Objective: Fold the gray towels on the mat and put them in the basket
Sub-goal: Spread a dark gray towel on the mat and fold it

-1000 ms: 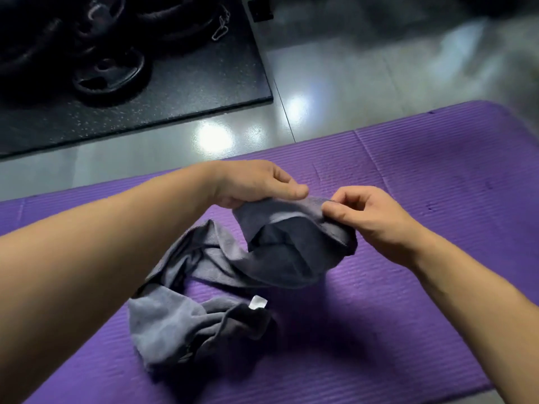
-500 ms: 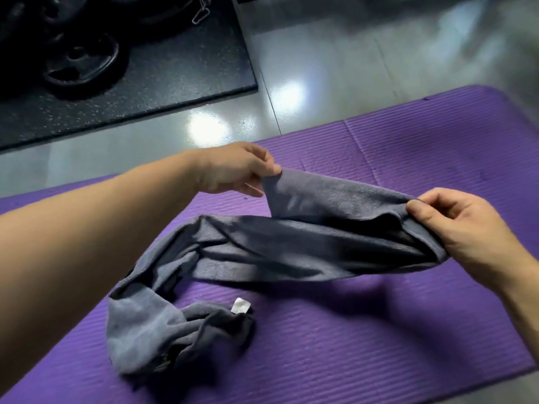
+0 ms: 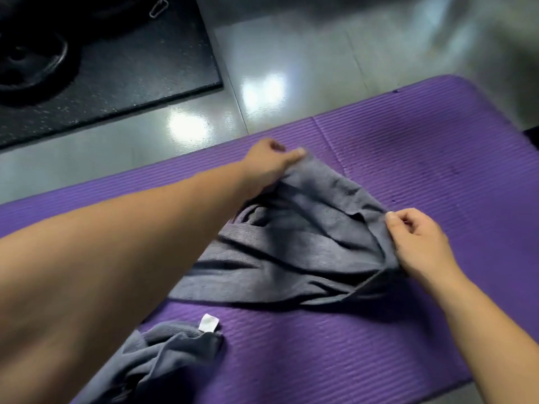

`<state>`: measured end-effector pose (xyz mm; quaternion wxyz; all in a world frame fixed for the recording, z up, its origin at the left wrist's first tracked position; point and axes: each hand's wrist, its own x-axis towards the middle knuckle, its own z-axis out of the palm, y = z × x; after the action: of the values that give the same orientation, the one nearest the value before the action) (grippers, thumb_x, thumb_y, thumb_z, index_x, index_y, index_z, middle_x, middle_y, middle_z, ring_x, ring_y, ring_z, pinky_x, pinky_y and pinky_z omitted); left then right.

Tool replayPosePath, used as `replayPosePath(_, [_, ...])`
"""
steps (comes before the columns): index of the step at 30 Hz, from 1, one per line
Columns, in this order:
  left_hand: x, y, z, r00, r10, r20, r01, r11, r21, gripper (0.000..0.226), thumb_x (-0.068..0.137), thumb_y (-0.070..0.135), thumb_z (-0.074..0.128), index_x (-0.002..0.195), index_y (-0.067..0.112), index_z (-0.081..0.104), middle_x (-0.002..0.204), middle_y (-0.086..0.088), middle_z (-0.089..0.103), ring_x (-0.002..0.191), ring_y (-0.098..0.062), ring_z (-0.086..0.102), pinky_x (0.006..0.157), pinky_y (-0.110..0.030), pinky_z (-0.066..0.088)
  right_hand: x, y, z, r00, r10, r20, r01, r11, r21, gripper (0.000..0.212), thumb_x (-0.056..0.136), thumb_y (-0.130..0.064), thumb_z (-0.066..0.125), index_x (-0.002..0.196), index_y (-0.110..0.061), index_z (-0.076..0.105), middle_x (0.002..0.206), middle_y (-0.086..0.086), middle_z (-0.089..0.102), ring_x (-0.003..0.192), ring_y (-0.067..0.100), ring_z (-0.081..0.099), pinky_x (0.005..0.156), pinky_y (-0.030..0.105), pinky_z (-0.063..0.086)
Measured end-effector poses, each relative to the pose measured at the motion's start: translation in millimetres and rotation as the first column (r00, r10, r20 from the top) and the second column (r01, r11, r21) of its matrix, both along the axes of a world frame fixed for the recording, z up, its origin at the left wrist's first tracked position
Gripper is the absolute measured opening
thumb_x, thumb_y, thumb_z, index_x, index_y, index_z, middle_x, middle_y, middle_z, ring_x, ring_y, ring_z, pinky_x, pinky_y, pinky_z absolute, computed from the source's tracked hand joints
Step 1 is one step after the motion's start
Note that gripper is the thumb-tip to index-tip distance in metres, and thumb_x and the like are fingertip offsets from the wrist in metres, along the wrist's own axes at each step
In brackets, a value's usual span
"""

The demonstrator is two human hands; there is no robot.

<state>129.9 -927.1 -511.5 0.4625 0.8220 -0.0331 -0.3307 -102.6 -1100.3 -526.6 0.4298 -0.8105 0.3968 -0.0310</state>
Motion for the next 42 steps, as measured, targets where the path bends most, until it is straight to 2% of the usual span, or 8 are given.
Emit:
replayPosePath(3, [-6,0,-26,0.973,-0.215,0.077,0.185,0.940,0.286,0.058,0.083,0.042,0.080,0.128,0.009,0.065,0.122,-0.007,0.068,0.112,-0.023,0.064,0.101,-0.034,0.050,-4,1,-15,0.991,0.057,-0.117,-0.051,0.997,0.055,0.019,0.097,-0.034,0.062,0.095,-0.017,0.070,0.089,0.000,0.069,0.089,0.020,0.062,0.072,0.028,0.039])
replayPosePath(8, [-1,-16,-27,0.939,-0.313,0.143,0.244,0.899,0.363,0.020,0.093,0.030,0.070,0.093,0.010,0.075,0.093,-0.009,0.074,0.085,-0.021,0.064,0.079,-0.032,0.049,-36,4,-39,0.986,-0.107,-0.127,0.135,0.962,0.237,0.057,0.082,-0.071,0.060,0.084,-0.015,0.070,0.083,-0.001,0.075,0.084,0.025,0.070,0.079,0.043,0.055])
replayPosePath(12, [10,-28,-34,0.973,-0.078,0.217,0.040,0.984,0.173,0.017,0.096,0.024,0.063,0.079,0.020,0.062,0.072,0.007,0.058,0.074,-0.014,0.054,0.070,-0.025,0.040,-50,17,-43,0.945,-0.313,0.096,0.242,0.865,0.439,0.036,0.099,-0.032,0.062,0.081,-0.001,0.064,0.075,0.004,0.065,0.071,0.018,0.055,0.068,0.034,0.046])
replayPosePath(18, [32,-50,-34,0.981,0.045,0.191,-0.065,0.993,0.096,0.010,0.096,0.021,0.065,0.097,0.020,0.075,0.087,0.001,0.068,0.086,-0.015,0.062,0.083,-0.024,0.051,-43,3,-37,0.901,-0.362,0.239,0.320,0.926,0.199,0.027,0.106,-0.025,0.051,0.080,-0.019,0.053,0.071,-0.004,0.047,0.064,0.006,0.040,0.061,0.026,0.038])
replayPosePath(27, [38,-109,-24,0.919,-0.052,0.391,0.005,0.993,0.120,0.011,0.094,0.029,0.069,0.101,0.024,0.076,0.094,0.007,0.071,0.086,-0.009,0.066,0.073,-0.015,0.045,-55,-61,-13,0.927,-0.090,-0.364,0.026,0.984,-0.176,0.062,0.096,-0.064,0.042,0.069,-0.008,0.048,0.069,0.010,0.058,0.073,0.035,0.054,0.065,0.042,0.039])
replayPosePath(36, [30,-105,-49,0.979,0.034,0.199,-0.064,0.987,0.147,0.003,0.095,0.021,0.070,0.092,0.021,0.071,0.082,0.004,0.067,0.079,-0.012,0.061,0.075,-0.022,0.047,-88,-55,-40,0.946,-0.275,-0.171,0.276,0.961,-0.017,0.048,0.103,-0.039,0.050,0.072,-0.002,0.053,0.063,0.007,0.049,0.063,0.025,0.046,0.062,0.040,0.039])
replayPosePath(39, [34,-116,-39,0.967,0.108,0.232,-0.099,0.994,-0.050,0.006,0.094,0.019,0.070,0.098,0.018,0.074,0.087,0.006,0.069,0.084,-0.011,0.064,0.085,-0.020,0.053,-96,-66,-40,0.949,-0.279,-0.149,0.260,0.956,-0.134,0.041,0.100,-0.039,0.056,0.074,-0.008,0.055,0.061,0.005,0.053,0.065,0.031,0.053,0.062,0.042,0.039])
replayPosePath(42, [33,-111,-37,0.957,-0.063,0.283,0.033,0.993,0.110,0.024,0.089,0.035,0.074,0.107,0.020,0.071,0.098,0.002,0.070,0.088,-0.015,0.065,0.083,-0.023,0.053,-91,-72,-36,0.944,-0.260,-0.203,0.196,0.936,-0.291,0.034,0.098,-0.045,0.055,0.086,-0.013,0.060,0.078,0.007,0.061,0.084,0.039,0.062,0.072,0.043,0.044])
